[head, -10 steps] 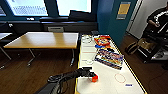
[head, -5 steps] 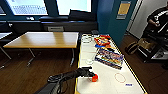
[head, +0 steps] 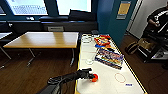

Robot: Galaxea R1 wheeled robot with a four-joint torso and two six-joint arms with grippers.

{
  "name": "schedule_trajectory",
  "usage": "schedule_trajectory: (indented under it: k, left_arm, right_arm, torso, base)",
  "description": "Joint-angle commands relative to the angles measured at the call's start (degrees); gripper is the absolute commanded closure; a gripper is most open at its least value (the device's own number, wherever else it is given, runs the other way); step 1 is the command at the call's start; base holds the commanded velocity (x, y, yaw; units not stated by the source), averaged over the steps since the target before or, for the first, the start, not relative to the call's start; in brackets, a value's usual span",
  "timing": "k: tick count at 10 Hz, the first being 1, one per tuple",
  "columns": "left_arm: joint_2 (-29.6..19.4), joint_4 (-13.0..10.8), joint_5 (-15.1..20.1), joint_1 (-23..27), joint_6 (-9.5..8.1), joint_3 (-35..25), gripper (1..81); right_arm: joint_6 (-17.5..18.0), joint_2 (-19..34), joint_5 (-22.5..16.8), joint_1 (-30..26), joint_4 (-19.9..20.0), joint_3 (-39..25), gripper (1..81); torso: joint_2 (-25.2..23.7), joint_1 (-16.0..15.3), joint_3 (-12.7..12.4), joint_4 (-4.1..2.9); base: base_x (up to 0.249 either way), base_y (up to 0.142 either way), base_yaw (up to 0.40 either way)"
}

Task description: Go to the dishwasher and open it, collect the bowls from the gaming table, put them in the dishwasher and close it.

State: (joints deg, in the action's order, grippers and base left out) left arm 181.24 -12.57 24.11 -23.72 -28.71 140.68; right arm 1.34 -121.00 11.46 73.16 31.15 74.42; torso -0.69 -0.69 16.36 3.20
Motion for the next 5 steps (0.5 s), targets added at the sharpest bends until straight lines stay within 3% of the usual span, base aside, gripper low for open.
schedule_trajectory:
  k: [1,5]
  left_arm:
    - [3.76,-1.58,0.94,7.69,0.06,-0.84,1.0]
    - [3.76,-2.02,0.76,5.83,0.06,-0.76,1.0]
  right_arm:
    - [0.07,2.23,-5.13,-3.05,-1.26,-1.22,81.1]
    - [0.15,1.88,-5.48,-3.23,-1.09,-0.79,81.1]
  torso:
    - [0.00,0.00,0.00,0.02]
    - [0.00,0.00,0.00,0.02]
  base:
    - [0.000,0.000,0.000]
    - [0.000,0.000,0.000]
